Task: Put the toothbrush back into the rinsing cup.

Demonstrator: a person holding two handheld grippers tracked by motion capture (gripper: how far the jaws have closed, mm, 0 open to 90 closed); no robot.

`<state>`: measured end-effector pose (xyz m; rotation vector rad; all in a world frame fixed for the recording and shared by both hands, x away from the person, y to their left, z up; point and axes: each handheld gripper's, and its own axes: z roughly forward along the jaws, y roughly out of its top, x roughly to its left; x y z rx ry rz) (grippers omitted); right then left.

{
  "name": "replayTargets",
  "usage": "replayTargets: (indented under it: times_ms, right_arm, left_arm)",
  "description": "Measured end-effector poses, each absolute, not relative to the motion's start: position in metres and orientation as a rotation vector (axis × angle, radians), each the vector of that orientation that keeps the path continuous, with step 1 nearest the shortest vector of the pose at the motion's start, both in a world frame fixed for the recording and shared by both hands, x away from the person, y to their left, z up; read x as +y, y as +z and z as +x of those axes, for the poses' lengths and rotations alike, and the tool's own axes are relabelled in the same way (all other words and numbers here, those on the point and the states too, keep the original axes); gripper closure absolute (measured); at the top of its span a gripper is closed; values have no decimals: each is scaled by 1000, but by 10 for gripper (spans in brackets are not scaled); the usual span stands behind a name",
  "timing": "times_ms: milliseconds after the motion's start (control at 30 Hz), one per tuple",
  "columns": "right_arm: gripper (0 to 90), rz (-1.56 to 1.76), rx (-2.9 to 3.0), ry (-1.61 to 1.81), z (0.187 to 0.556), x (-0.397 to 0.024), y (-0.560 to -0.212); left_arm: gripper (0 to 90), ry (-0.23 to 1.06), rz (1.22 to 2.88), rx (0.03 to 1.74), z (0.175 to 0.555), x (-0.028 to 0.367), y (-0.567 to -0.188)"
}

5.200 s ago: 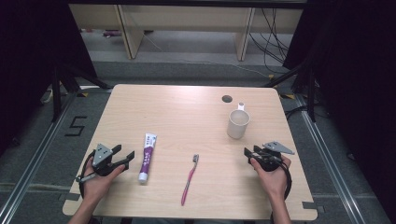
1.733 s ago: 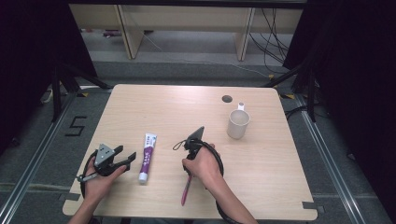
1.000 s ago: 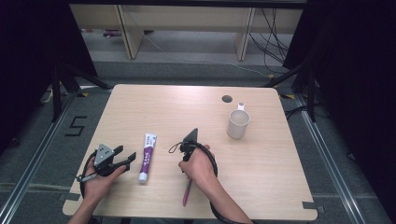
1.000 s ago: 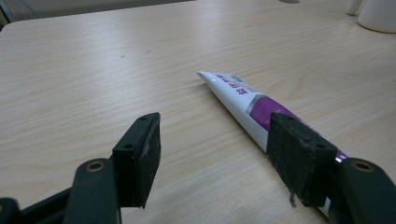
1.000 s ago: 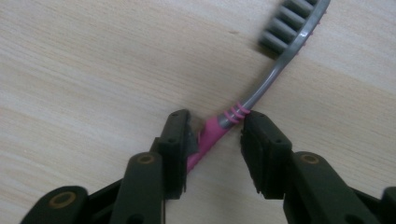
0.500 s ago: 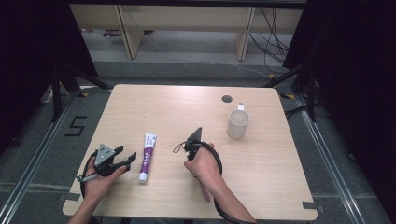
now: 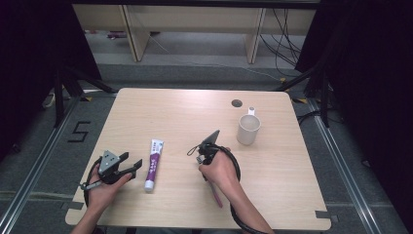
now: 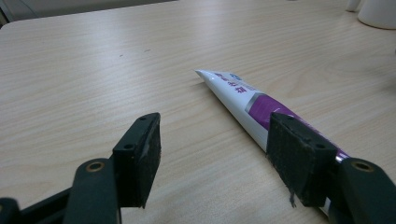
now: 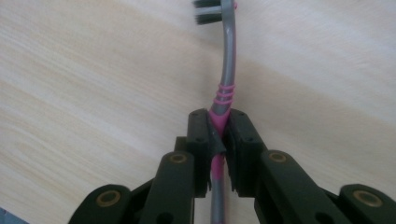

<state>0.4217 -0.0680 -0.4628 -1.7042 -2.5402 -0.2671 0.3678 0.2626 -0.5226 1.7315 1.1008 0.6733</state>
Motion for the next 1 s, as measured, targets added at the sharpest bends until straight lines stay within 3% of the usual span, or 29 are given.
replayTargets:
  times_ms: [1000]
  right_arm:
    - [808, -1717, -2570, -949, 424, -146, -425]
  left_arm:
    - [353, 673, 1733, 1102, 368, 262, -523]
